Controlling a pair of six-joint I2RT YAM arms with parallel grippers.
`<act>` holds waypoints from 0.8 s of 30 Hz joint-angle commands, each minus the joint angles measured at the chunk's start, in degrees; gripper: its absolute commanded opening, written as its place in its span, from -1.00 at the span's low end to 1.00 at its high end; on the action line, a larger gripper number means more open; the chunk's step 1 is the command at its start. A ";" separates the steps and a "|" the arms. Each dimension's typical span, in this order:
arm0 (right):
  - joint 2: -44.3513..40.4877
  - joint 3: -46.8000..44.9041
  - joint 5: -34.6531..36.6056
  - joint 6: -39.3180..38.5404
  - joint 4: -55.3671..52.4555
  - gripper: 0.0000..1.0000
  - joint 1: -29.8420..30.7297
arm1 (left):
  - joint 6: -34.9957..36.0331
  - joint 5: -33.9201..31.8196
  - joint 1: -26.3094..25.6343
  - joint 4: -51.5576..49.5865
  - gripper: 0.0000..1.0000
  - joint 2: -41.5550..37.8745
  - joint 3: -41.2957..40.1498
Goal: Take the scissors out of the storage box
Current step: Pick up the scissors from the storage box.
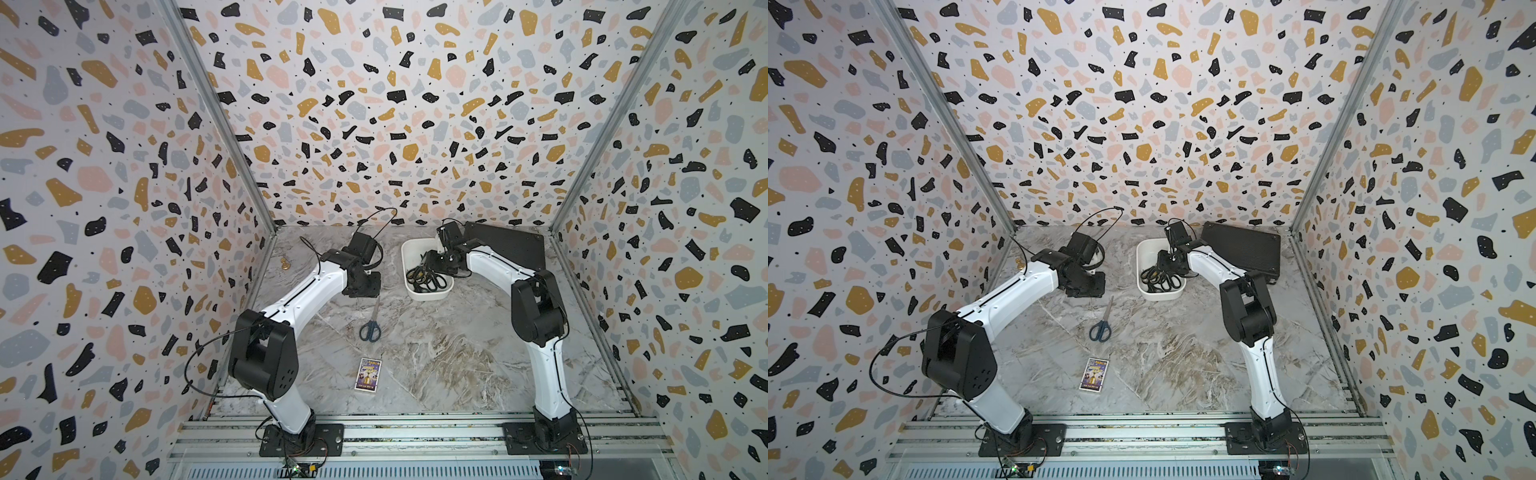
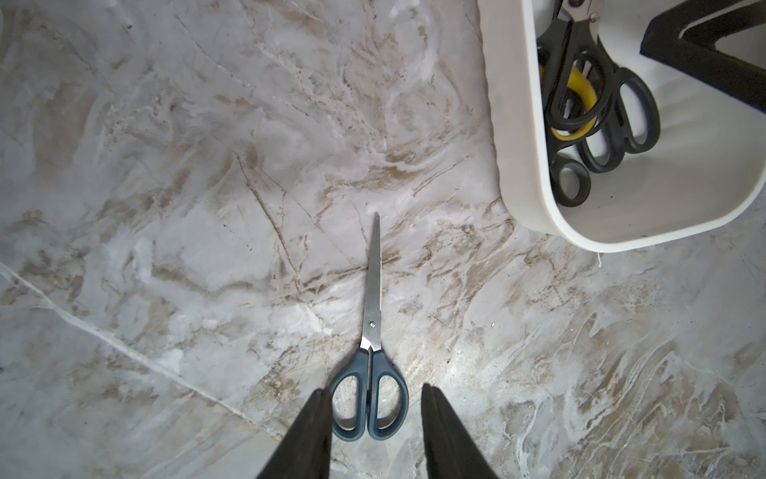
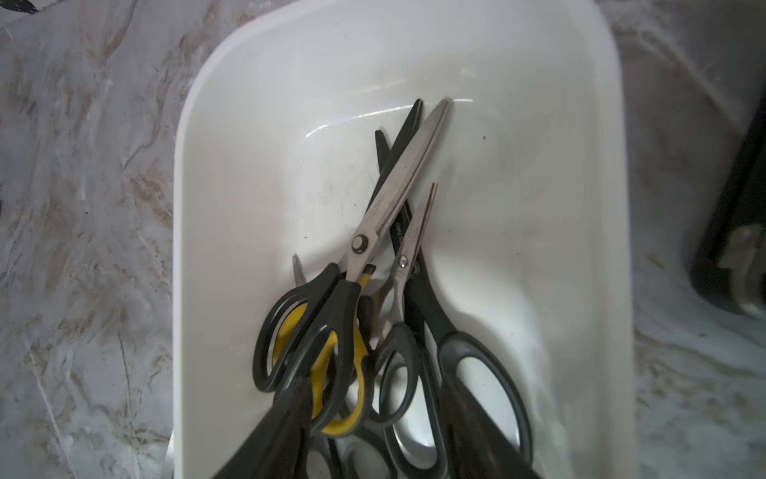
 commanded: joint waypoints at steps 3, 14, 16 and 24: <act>-0.47 1.09 -2.98 3.81 4.13 0.10 0.17 | 0.78 -0.95 0.18 -0.37 -0.21 -0.89 -0.92; 1.62 -1.35 -6.60 6.83 6.00 -0.07 0.53 | 1.14 -1.52 0.18 -0.51 -0.21 -0.93 -0.70; 1.96 -1.46 -7.18 7.27 6.14 -0.12 0.49 | 1.13 -1.52 0.19 -0.41 -0.21 -0.93 -0.69; 1.74 -1.65 -8.04 8.14 6.23 -0.57 0.52 | 1.14 -1.61 0.30 -0.26 -0.21 -0.82 -0.54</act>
